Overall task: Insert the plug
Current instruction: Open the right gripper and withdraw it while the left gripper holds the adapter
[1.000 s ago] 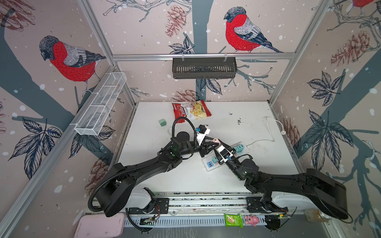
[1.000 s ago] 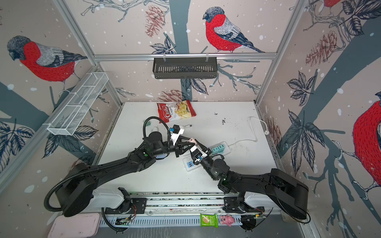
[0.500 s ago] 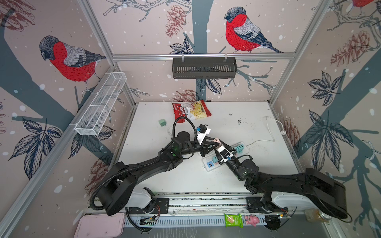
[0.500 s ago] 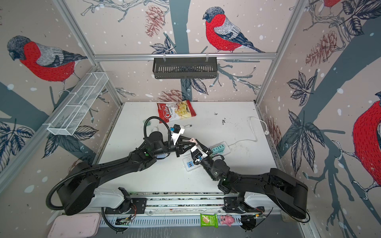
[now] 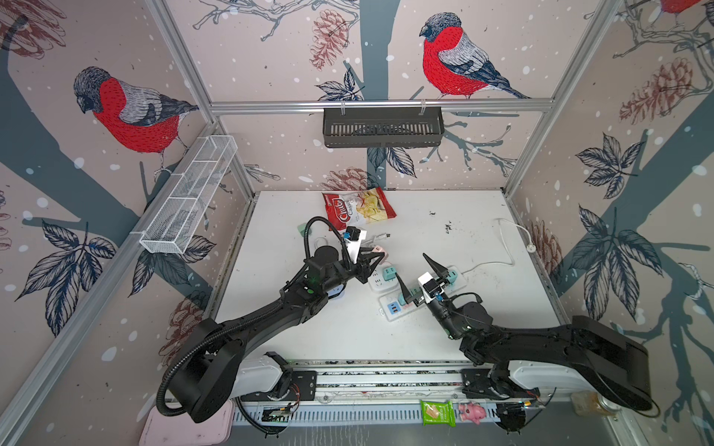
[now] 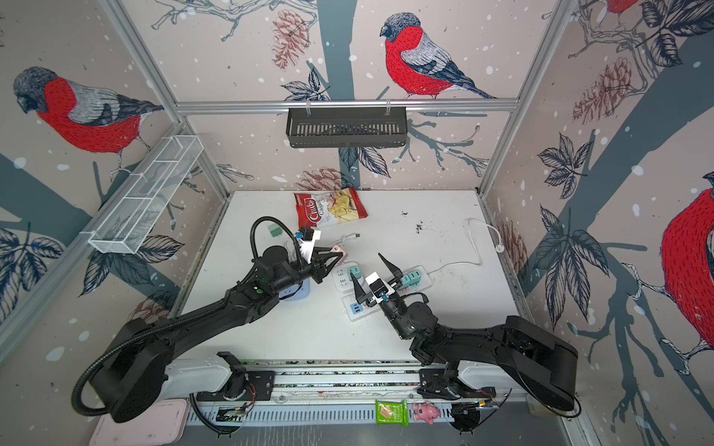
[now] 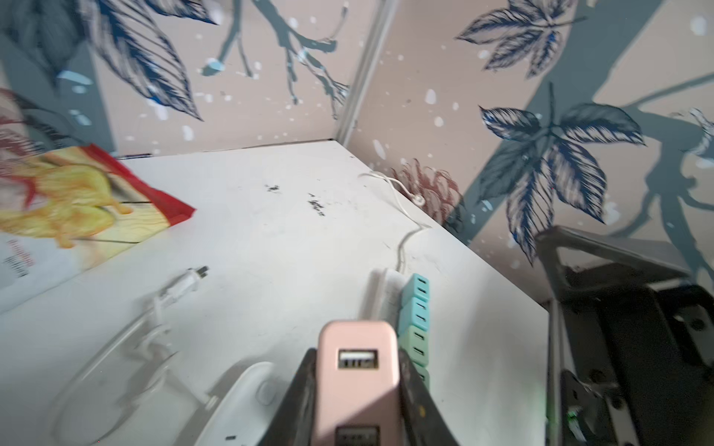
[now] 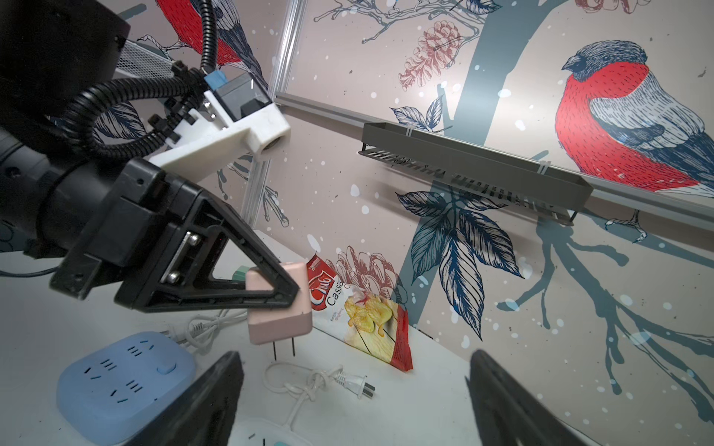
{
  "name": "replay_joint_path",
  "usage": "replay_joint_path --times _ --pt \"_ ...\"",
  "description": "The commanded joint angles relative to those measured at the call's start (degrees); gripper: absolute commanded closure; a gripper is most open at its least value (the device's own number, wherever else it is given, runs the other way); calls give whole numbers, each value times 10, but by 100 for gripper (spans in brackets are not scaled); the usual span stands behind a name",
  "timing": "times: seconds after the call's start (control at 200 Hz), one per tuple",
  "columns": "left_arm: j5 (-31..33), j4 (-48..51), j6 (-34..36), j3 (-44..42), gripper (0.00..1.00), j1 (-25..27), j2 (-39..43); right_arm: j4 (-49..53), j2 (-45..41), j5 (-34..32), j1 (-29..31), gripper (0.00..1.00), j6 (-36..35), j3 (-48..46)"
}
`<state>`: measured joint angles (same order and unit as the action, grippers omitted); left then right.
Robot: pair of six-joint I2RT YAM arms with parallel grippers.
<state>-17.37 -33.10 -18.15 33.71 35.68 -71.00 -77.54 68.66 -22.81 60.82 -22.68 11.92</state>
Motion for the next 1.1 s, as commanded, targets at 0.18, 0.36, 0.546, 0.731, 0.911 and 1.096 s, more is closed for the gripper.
replay_joint_path --times 0.18,0.36,0.546,0.731,0.911,1.096 --pt "160 31 85 -18 100 -4 32 -43 -4 -36 0 4 9 -3" --pt "195 -15 165 -67 100 -4 55 -53 1 -57 -10 2 14 -7" --pt "231 -68 228 -122 100 0 71 -48 7 -52 -21 1 38 -5" --pt "172 -42 332 -108 100 36 35 -46 9 -53 -22 0 44 -3" --pt "137 -19 370 -89 100 52 2 -45 6 -58 -28 0 54 -6" --pt "71 35 382 -45 100 52 -47 -41 1 -59 -48 0 86 -11"
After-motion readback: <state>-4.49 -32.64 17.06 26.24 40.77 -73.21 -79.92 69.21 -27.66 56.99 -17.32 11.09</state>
